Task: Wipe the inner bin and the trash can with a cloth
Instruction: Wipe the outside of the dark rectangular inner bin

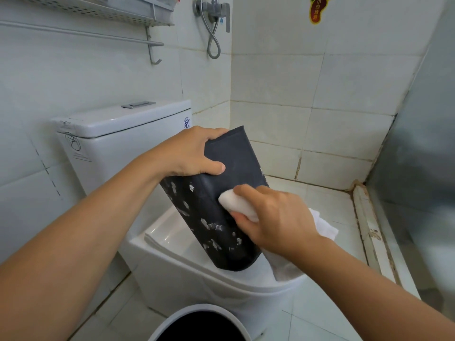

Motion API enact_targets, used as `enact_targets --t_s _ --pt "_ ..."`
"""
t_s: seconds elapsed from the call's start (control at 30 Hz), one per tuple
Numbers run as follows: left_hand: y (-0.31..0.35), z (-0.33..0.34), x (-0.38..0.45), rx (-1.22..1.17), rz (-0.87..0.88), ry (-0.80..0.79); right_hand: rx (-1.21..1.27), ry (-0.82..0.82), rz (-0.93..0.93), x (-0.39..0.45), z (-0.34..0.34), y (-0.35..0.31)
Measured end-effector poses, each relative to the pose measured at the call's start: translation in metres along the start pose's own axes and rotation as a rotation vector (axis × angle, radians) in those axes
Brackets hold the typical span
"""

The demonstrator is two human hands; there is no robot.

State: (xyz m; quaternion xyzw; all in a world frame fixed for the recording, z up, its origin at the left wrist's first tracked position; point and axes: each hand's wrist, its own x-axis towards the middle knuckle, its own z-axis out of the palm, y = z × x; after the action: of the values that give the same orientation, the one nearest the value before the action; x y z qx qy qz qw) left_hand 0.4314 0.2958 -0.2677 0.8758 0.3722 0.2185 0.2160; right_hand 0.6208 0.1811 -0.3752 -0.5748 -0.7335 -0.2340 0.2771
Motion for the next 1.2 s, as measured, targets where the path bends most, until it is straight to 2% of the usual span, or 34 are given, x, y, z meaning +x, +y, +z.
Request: enact_targets --t_s 0.07,0.13,0.3,0.37,0.6,0.7,0.8,0.93,1.13,1.2 --pt "0.003 0.001 0.001 0.02 0.017 -0.004 0.013 0.059 0.055 0.009 0.001 0.0" --pt "0.004 0.003 0.002 0.021 0.034 -0.008 0.013 0.041 0.026 0.004 0.0 -0.002" --pt "-0.003 0.0 0.0 -0.015 -0.005 0.031 -0.019 -0.259 -0.13 -0.037 -0.01 0.011" --pt "-0.002 0.0 -0.002 -0.01 -0.007 0.032 -0.059 -0.299 -0.128 -0.043 -0.012 0.01" --pt "0.012 0.004 0.0 0.107 0.003 0.015 -0.14 -0.065 -0.075 0.007 -0.021 -0.014" --pt "0.01 0.003 0.001 0.08 0.01 0.0 -0.135 -0.095 -0.114 -0.005 -0.017 -0.014" --pt "0.007 0.003 0.002 0.055 0.014 -0.005 -0.13 -0.2 -0.176 -0.035 -0.015 0.0" --pt "0.012 0.006 0.003 0.066 0.032 -0.02 -0.159 -0.253 -0.169 -0.053 -0.018 0.008" --pt "0.015 0.008 0.004 0.079 0.032 -0.007 -0.059 -0.02 -0.024 -0.007 -0.018 -0.018" --pt "0.014 0.008 0.004 0.074 0.031 -0.01 -0.038 -0.003 -0.028 -0.007 -0.015 -0.021"
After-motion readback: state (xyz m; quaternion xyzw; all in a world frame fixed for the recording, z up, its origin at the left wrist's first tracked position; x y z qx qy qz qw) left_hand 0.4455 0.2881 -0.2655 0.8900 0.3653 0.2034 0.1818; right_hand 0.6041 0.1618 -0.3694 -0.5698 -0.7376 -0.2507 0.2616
